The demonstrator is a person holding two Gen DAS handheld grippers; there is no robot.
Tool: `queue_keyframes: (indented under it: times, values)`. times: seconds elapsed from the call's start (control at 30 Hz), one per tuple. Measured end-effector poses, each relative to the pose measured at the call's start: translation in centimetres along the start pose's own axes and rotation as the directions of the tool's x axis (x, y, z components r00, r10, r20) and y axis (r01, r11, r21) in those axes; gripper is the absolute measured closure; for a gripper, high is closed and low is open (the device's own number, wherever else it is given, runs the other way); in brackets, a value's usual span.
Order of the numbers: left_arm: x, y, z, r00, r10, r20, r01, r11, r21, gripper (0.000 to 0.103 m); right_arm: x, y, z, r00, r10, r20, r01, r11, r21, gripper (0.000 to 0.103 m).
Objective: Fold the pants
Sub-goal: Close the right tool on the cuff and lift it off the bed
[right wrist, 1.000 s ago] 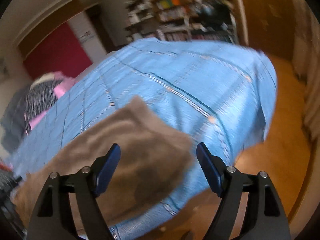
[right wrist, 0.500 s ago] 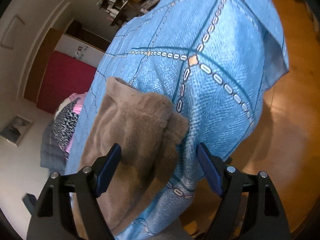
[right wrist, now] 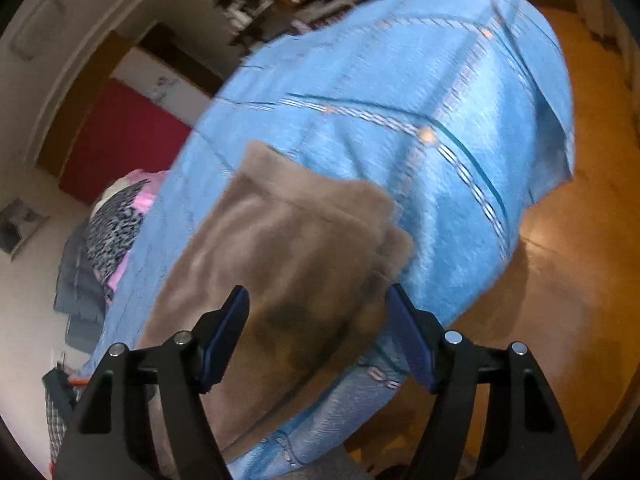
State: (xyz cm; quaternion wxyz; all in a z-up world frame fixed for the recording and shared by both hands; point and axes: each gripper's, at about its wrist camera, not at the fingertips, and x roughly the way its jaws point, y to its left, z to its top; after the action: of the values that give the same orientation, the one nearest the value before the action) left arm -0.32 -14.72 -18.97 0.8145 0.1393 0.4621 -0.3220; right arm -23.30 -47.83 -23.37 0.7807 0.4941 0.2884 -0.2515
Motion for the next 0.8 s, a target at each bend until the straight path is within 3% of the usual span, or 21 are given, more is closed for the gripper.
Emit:
queue_keyframes:
  times: [0.13,0.27,0.43,0.6,0.73,0.8]
  values:
    - [0.1,0.1,-0.1,1.0,-0.003,-0.001,0.003,1.0,0.0,0.019,0.9,-1.0,-0.4,0.999,0.04,-0.034,-0.038,0.997,0.066,0.031]
    - [0.3,-0.1,-0.1,1.0,0.0,-0.003,0.0,1.0,0.003,0.019,1.4,0.0,0.4,0.997,0.079,-0.002,-0.079,0.994,0.07,0.033]
    - [0.3,0.0,-0.2,1.0,-0.008,-0.003,0.008,1.0,-0.008,0.019,2.3,1.5,1.2,0.998,0.061,0.016,-0.061,0.998,0.023,0.035]
    - [0.2,0.1,-0.2,1.0,-0.018,-0.001,0.018,1.0,-0.01,0.019,3.0,0.4,1.2,0.999,0.053,0.012,-0.053,0.996,0.065,0.043]
    - [0.1,0.2,-0.2,1.0,-0.026,0.001,0.026,1.0,-0.015,0.019,2.0,2.2,2.0,0.997,0.077,0.03,-0.077,0.997,0.011,0.079]
    - [-0.1,0.4,-0.2,0.999,-0.034,0.004,0.034,0.999,-0.02,0.019,0.6,4.1,2.2,0.994,0.091,0.053,-0.088,0.994,-0.063,0.083]
